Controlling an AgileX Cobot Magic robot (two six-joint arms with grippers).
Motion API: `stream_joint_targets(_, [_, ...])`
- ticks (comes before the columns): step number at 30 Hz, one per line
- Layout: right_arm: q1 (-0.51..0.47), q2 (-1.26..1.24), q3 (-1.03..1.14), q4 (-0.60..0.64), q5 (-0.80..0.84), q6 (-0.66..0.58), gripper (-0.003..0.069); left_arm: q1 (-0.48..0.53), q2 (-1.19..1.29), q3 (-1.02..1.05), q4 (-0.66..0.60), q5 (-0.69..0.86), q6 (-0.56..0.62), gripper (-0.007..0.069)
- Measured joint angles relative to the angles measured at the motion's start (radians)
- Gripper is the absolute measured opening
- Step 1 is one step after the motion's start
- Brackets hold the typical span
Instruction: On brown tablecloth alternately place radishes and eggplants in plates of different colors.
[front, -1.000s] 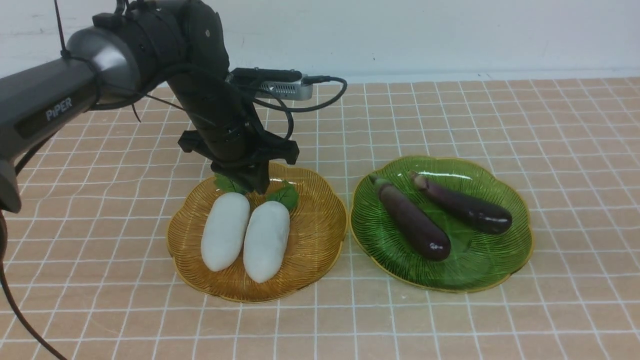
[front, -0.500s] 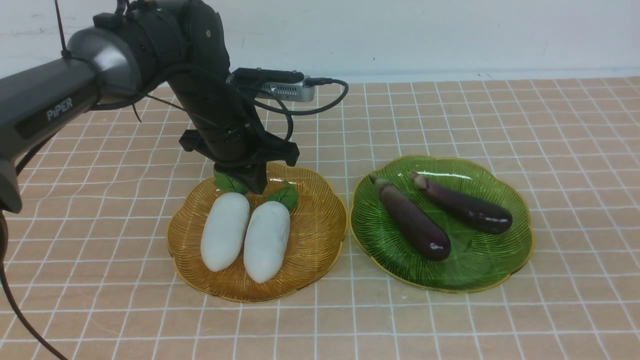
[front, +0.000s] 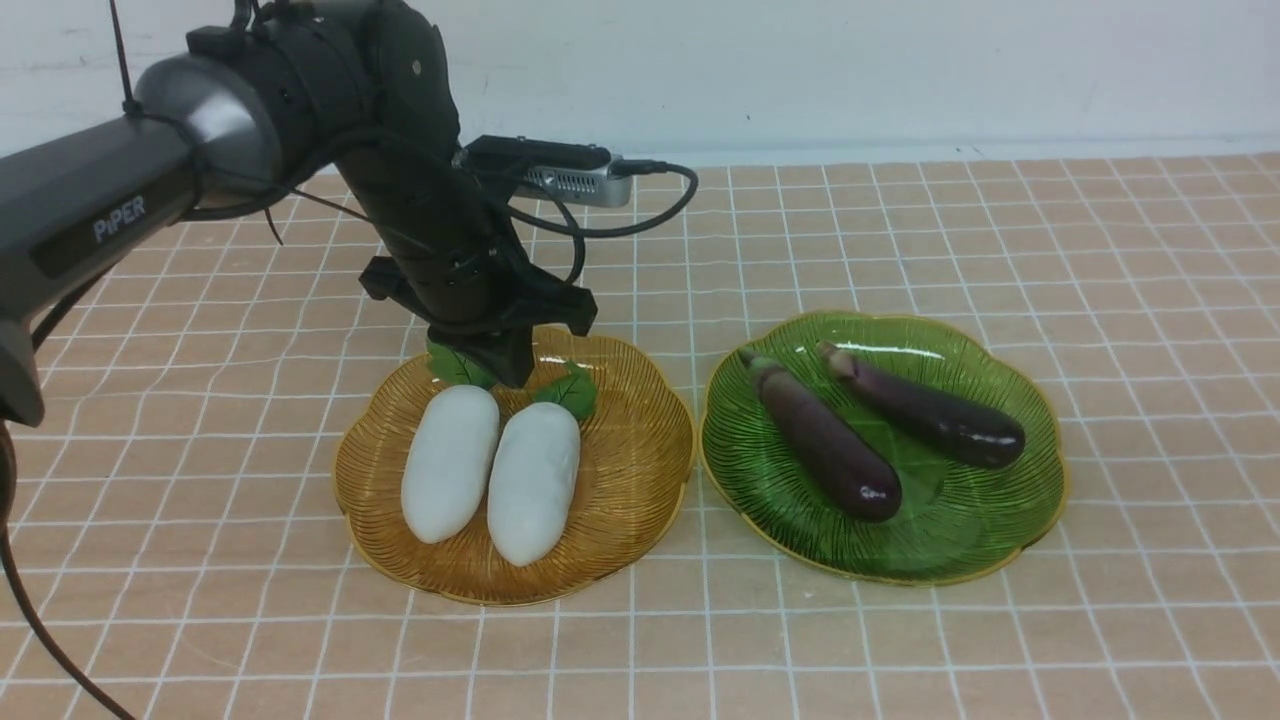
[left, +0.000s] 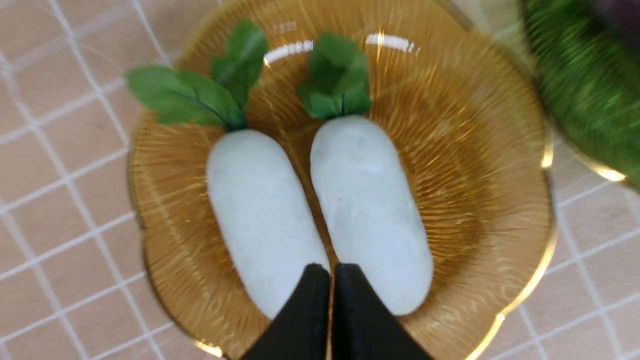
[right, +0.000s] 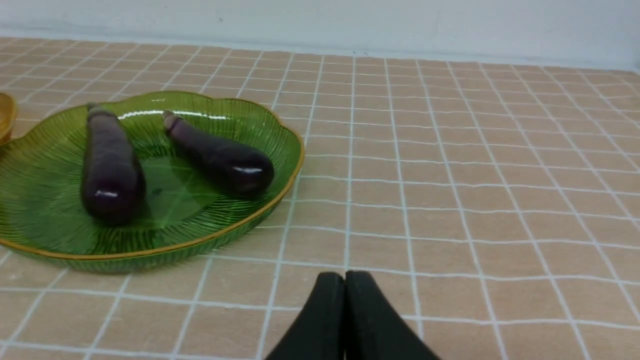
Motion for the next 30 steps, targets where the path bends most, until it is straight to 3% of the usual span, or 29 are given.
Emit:
stream_joint_targets(7, [-0.012, -0.001, 0.001, -0.026, 0.001, -0.003, -0.0015, -0.001, -0.346, 0.156, -0.013, 0.001, -0.033, -0.0003])
stream_joint_targets(17, [-0.013, -0.001, 0.001, -0.028, 0.001, -0.003, -0.0015, -0.001, -0.854, 0.748, -0.02, -0.014, -0.069, -0.0003])
stream_joint_targets(23, [-0.013, -0.001, 0.001, -0.029, 0.001, -0.003, -0.0015, -0.002, -1.123, 1.155, -0.119, -0.339, -0.066, -0.0003])
stream_joint_targets(30, [-0.013, -0.001, 0.001, -0.029, 0.001, -0.003, -0.0015, -0.002, -1.164, 1.301, -0.191, -0.691, -0.051, -0.0003])
